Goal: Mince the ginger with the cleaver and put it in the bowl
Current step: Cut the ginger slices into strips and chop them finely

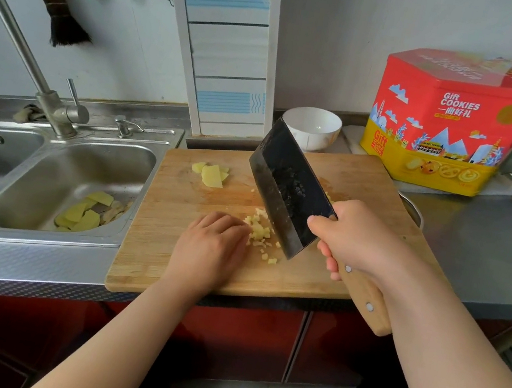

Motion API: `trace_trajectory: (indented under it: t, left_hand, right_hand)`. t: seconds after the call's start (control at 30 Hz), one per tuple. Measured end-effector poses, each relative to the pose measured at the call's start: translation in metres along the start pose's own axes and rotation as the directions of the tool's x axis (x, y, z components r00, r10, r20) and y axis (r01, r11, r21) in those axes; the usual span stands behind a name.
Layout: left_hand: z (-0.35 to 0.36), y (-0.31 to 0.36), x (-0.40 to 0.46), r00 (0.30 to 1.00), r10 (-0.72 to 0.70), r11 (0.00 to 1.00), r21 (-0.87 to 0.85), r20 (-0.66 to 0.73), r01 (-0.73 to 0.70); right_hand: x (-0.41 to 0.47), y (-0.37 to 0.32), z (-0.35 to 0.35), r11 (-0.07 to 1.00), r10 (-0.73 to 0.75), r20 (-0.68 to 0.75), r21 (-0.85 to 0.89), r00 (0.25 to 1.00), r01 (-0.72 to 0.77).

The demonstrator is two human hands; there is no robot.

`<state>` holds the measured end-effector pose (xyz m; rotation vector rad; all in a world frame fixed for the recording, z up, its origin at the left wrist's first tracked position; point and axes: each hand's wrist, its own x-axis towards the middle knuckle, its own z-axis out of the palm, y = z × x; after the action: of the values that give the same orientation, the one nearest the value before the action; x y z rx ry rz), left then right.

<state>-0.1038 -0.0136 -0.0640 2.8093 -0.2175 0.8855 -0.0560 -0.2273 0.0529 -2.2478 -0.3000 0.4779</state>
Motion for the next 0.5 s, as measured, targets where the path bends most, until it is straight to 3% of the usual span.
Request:
trace_trajectory:
  t: [0.23, 0.5]
  left_hand:
    - [-0.008, -0.006, -0.002, 0.968, -0.247, 0.962, -0.137, -0.054, 0.238]
    - [-0.013, -0.004, -0.005, 0.957, -0.290, 0.955, -0.075, -0.010, 0.288]
  right_hand:
    - [0.003, -0.008, 0.016, 0.997, -0.026, 0.083, -0.065, 0.996, 0.031]
    - [0.005, -0.018, 0.035, 0.991, 0.016, 0.175, -0.134, 0.984, 0.007]
